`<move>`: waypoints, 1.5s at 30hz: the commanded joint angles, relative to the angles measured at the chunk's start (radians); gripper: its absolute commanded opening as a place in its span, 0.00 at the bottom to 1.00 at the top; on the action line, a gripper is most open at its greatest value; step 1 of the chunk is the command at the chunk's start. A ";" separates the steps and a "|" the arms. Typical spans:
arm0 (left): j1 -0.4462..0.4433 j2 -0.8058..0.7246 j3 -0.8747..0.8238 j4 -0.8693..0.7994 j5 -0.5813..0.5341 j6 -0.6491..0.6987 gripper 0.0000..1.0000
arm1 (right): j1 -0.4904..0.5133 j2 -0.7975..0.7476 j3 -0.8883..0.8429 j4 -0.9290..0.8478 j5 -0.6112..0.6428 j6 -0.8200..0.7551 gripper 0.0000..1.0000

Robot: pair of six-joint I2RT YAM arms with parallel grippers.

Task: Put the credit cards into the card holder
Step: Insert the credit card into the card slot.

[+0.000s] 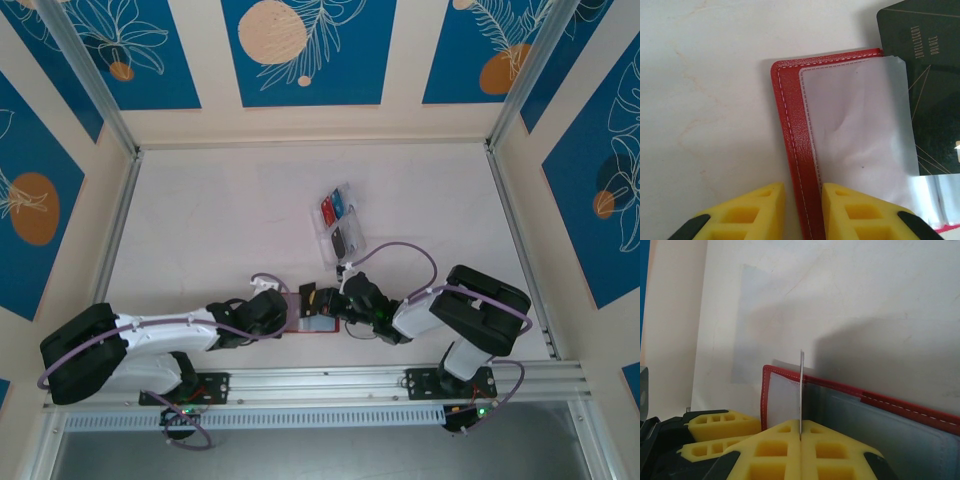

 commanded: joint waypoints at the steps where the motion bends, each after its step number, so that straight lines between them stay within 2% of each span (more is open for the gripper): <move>1: -0.015 0.015 -0.032 -0.064 0.035 -0.020 0.25 | 0.001 -0.004 -0.011 0.015 -0.013 0.015 0.00; 29: -0.015 -0.010 -0.052 -0.058 0.031 -0.028 0.25 | -0.011 0.038 0.030 0.028 -0.080 0.054 0.00; 45: -0.015 -0.005 -0.055 -0.052 0.026 -0.030 0.25 | 0.038 0.037 -0.024 -0.023 -0.006 0.088 0.00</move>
